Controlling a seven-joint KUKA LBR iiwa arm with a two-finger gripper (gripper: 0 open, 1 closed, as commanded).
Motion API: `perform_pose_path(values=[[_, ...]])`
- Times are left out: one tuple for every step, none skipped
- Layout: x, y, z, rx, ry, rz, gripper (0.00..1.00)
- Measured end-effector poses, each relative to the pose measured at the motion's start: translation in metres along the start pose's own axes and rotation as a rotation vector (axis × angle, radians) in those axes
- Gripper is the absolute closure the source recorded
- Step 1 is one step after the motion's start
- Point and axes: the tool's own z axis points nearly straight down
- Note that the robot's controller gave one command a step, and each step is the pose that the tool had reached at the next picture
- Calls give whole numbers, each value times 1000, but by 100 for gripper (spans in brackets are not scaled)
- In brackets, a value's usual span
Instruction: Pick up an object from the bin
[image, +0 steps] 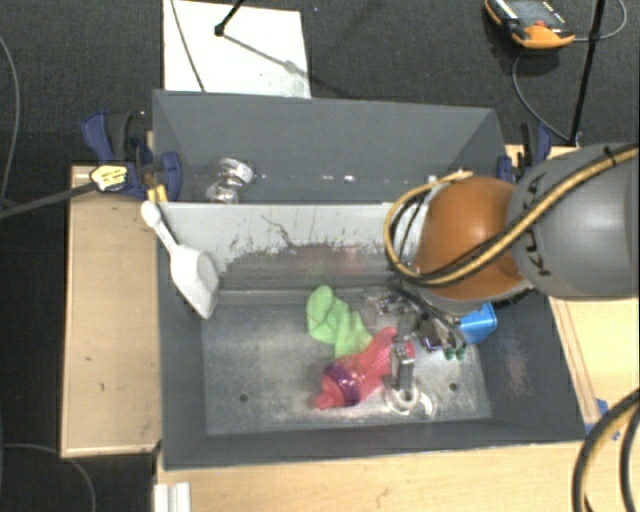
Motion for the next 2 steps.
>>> perform_pose_path(values=[[39,0,8,-1,5,-25,0],[35,10,8,0,0,-54,0]])
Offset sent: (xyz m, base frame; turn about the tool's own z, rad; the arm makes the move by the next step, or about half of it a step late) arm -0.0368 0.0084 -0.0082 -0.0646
